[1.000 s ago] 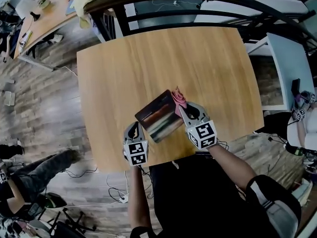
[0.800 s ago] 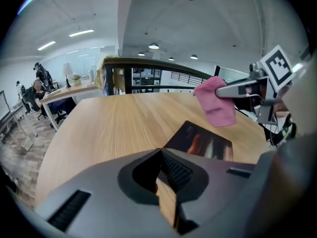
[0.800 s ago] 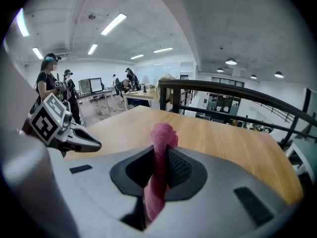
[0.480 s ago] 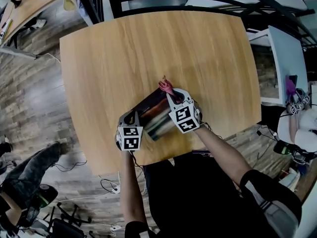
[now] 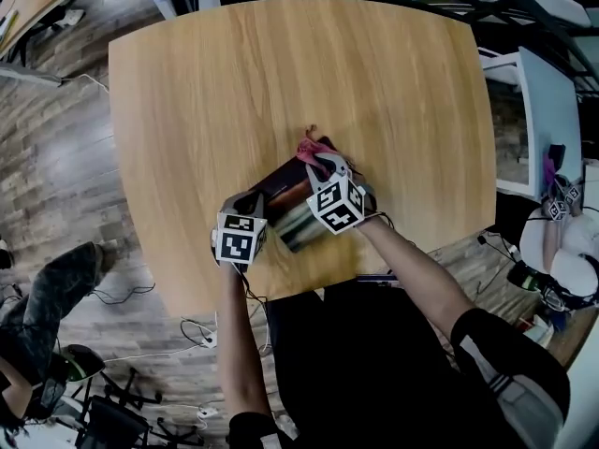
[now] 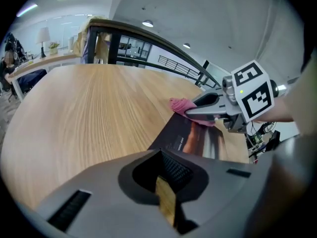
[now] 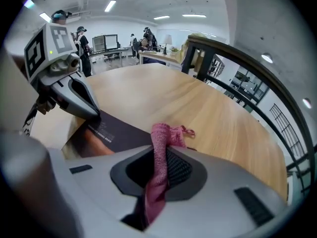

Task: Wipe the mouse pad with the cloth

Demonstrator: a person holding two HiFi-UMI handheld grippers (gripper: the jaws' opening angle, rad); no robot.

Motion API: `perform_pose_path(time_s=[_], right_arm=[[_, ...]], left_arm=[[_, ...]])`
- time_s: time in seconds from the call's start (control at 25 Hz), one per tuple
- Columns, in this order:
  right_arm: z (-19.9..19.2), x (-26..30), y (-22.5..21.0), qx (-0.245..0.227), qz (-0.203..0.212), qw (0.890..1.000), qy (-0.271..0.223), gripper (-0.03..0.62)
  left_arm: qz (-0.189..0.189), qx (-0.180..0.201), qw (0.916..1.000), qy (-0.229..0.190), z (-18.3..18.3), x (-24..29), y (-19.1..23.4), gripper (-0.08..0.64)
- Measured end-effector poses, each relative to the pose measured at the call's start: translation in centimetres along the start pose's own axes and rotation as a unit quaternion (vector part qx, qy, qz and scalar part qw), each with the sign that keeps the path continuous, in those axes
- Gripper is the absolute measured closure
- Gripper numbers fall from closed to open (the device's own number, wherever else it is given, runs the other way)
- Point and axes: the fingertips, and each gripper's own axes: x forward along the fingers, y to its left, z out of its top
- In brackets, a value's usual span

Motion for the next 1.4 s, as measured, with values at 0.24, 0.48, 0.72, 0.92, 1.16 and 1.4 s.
perform_pose_path(time_s=[0.24, 0.48, 0.72, 0.92, 1.16, 1.4], right_arm=[[0.3, 0.1, 3.1, -0.056, 0.024, 0.998, 0.000, 0.535], [1.1, 0.1, 7.4, -0.116, 0.070, 0.991, -0.012, 0.535], [1.4, -0.2, 11.1, -0.200, 0.129, 0.971, -0.027, 0.535], [0.9, -0.9, 13.4, -0.254, 0.169, 0.952, -0.037, 0.535], [0.4, -1.4, 14.5, -0.282, 0.191, 0.939, -0.058, 0.535], [-0.6, -2.5, 16.5, -0.310, 0.219, 0.923, -0.064, 0.535]], left_arm=[[-0.017, -0.004, 0.9998, -0.007, -0.5, -0.1, 0.0, 0.537], [-0.022, 0.009, 0.9996, -0.013, -0.7, -0.2, -0.3, 0.537], [-0.017, 0.026, 0.9995, -0.007, -0.5, -0.1, -0.3, 0.537], [-0.024, 0.033, 0.9991, 0.010, -0.9, 0.4, -0.2, 0.537], [-0.028, 0.041, 0.9986, 0.016, -0.3, 0.3, -0.3, 0.537], [-0.025, 0.034, 0.9990, 0.016, -0.1, 0.3, 0.0, 0.537]])
